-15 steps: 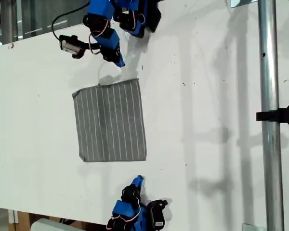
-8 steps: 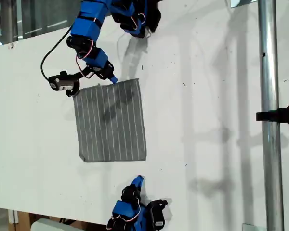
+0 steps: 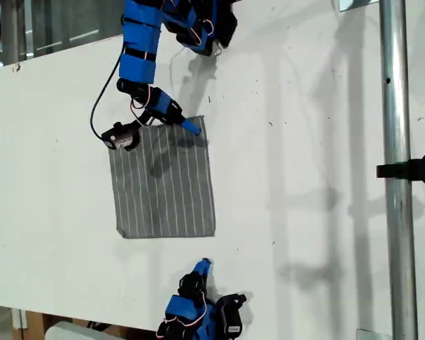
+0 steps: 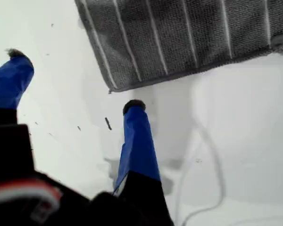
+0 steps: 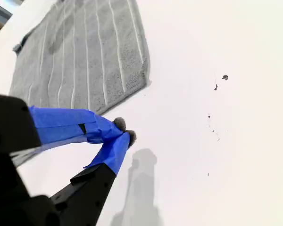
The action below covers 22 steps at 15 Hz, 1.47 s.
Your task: Grasp corners of a towel and fold twice.
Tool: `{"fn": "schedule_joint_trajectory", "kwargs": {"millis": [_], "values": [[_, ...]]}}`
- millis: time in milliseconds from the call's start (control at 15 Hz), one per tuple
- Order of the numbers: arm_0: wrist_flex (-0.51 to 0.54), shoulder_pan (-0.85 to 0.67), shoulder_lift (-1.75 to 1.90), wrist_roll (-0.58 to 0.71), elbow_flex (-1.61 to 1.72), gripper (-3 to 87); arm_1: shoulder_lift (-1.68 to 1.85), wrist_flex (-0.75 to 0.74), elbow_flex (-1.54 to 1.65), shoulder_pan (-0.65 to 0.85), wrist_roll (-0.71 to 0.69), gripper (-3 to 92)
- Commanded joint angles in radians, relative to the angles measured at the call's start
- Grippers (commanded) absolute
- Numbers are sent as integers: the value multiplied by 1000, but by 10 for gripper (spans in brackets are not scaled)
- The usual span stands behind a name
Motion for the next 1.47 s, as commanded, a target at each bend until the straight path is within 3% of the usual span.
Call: {"fn": "schedule_joint_trajectory", "kwargs": {"millis": [0,333,467,533,733,867,1000,1200,1333,1400], "values": [[2,-8,6,0,3,-28,-84,-120,18,18,-20,395],[3,-11,6,-2,3,-28,-284,-187,-28,14,-26,350],[3,-15,6,-2,3,-28,-304,-186,-44,29,-43,248],[3,-14,6,6,3,-28,-316,-183,-55,37,-41,46],[-41,12,-15,18,-81,-27,-319,-186,-57,21,-51,-2],[-98,23,-313,60,-313,-27,-319,-195,-58,17,-54,-2],[-77,21,-782,227,-703,-27,-319,-201,-58,8,-57,-2],[170,-67,-1385,563,-1318,-20,-319,-204,-58,2,-61,-2],[213,-123,-1646,764,-1542,74,-319,-206,-55,-5,-61,-2],[215,-146,-1732,813,-1598,195,-316,-206,-51,-6,-61,-2]]}}
